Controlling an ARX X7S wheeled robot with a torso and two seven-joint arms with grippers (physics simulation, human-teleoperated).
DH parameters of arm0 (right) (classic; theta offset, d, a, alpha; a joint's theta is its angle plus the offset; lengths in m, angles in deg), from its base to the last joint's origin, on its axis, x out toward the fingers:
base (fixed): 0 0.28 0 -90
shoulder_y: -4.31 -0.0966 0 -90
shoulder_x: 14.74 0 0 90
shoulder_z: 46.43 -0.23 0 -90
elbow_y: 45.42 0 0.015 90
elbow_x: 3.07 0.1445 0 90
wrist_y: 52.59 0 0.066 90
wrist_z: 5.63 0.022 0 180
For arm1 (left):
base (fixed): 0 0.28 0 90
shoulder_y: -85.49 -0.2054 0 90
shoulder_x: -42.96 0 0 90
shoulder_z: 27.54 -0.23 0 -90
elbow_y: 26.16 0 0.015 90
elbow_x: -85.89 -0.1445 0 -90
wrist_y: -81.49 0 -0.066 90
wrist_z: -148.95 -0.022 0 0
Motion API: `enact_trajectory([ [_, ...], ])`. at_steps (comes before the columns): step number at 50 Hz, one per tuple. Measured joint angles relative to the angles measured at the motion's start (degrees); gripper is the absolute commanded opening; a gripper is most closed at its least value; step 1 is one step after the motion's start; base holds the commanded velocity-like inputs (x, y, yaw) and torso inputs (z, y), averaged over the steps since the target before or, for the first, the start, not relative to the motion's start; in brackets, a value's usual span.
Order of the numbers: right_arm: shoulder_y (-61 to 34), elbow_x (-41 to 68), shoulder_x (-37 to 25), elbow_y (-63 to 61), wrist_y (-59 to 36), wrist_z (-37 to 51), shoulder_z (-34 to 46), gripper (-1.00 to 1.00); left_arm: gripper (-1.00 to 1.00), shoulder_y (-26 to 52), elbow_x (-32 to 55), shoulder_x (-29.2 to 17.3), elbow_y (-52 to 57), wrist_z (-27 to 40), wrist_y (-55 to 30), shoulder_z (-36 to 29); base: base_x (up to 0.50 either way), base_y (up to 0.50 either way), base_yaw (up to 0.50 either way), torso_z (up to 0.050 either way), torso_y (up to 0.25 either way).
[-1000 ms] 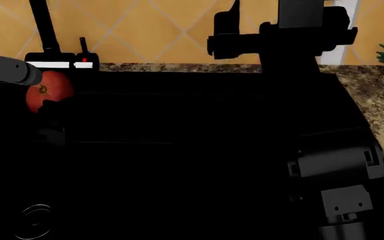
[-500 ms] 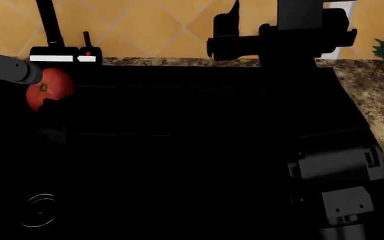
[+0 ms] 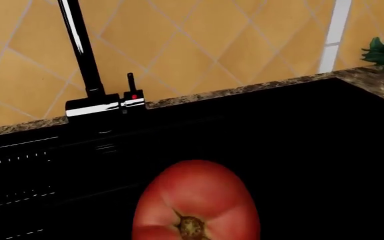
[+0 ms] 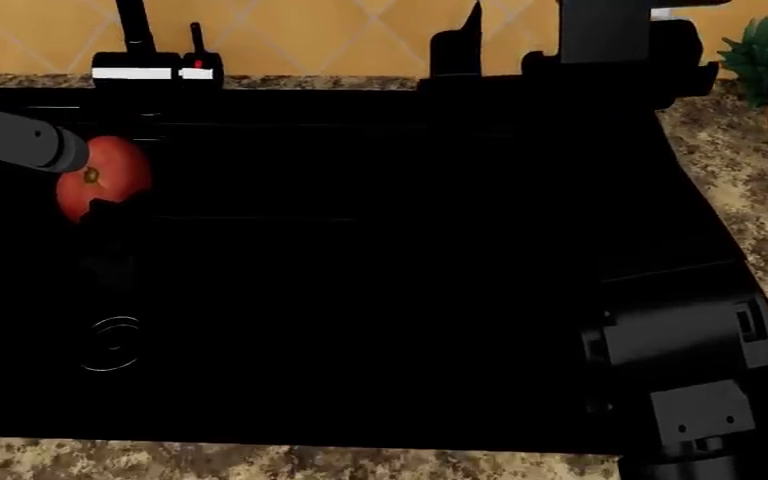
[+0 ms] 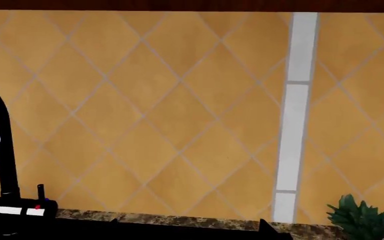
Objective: Pick the tomato from the sink and place it on the plate located on the counter
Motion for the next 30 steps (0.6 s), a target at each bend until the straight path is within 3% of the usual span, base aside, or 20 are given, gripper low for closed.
enact_trajectory([
  [10, 0.3, 0.3, -0.1, -0.3, 0.2, 0.2, -0.1, 1.0, -1.0, -0.2, 0.2, -0.1, 0.1, 0.0, 0.1, -0.1, 0.0, -0.02, 0.0, 0.0, 0.0],
  [30, 1.3, 1.5, -0.6, -2.2, -0.6, 1.1, -0.7, 1.0, -1.0, -0.7, 0.7, -0.2, 1.0, 0.6, -0.2, 0.1, 0.0, -0.5, 0.0, 0.0, 0.0],
])
